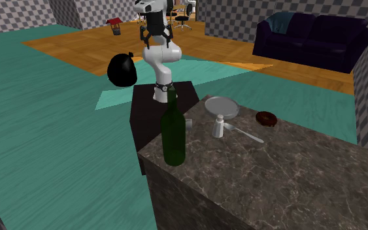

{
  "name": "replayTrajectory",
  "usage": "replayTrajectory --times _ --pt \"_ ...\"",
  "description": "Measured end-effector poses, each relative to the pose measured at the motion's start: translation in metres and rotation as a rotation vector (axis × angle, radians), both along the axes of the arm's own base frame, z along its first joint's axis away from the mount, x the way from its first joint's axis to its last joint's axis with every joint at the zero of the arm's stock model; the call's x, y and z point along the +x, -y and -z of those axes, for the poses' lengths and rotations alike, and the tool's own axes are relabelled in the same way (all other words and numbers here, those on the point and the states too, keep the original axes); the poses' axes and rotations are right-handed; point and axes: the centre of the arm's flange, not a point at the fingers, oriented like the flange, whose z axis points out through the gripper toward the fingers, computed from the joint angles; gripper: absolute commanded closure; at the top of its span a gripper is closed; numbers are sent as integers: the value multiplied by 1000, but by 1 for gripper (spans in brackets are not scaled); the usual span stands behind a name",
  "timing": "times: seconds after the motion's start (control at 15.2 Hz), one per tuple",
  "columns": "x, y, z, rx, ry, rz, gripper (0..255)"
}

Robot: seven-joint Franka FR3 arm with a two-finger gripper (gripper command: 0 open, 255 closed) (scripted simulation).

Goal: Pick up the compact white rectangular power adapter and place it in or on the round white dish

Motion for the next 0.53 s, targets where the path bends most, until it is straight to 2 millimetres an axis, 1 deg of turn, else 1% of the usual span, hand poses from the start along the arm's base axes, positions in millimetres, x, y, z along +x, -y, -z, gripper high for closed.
replayTrajectory --times 0.07,0.2,0.26,0.33,0.53 --pt "0 0 0 0 0 0 0" --pt "12 -4 9 -1 -1 2 0" --pt "20 -8 13 -1 -2 3 0" --pt "30 -10 25 -2 -4 4 0" --pt "59 -24 47 -3 -4 8 0"
